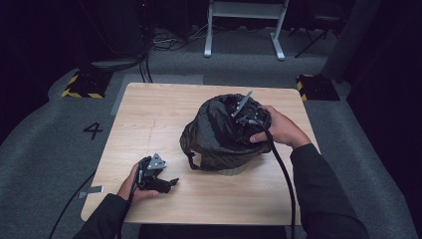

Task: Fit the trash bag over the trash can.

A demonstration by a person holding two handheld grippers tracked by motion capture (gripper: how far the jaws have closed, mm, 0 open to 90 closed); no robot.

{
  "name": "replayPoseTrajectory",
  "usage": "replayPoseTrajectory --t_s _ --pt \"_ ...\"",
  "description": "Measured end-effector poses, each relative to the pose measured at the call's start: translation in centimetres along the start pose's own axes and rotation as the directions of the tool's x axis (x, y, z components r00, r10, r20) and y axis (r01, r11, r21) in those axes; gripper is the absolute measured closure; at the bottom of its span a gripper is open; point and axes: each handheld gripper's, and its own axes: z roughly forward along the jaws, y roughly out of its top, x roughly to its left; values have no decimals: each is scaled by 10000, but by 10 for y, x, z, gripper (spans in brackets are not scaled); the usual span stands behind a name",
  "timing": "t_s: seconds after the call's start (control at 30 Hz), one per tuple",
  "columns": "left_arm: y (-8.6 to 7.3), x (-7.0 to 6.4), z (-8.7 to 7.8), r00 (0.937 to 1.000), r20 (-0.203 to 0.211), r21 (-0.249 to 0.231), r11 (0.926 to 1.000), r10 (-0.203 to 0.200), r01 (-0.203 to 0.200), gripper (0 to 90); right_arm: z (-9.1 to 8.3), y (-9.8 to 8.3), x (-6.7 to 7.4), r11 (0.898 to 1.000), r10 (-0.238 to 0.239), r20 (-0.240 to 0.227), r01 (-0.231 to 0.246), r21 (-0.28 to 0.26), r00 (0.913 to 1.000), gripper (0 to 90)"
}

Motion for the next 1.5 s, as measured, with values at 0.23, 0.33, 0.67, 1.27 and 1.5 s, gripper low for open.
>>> replayPoseTrajectory --t_s 0.23,0.33,0.67,1.27,1.5 --pt "0 0 0 10000 8 23 10000 4 -4 157 -1 -1 1 9996 -90 233 96 -264 9997 242" --pt "0 0 0 10000 -2 -1 10000 -3 3 157 -3 -3 2 9978 47 534 -11 -667 9986 243" --pt "0 0 0 10000 0 5 10000 1 -1 157 -14 -16 5 9648 768 817 -534 -2575 9937 245" --pt "0 0 0 10000 5 0 10000 20 -20 157 -35 -32 16 8861 1427 1155 -749 -4574 9830 261" --pt "0 0 0 10000 10 28 10000 2 -3 157 -41 -50 19 8352 1609 710 -975 -5412 9844 242"
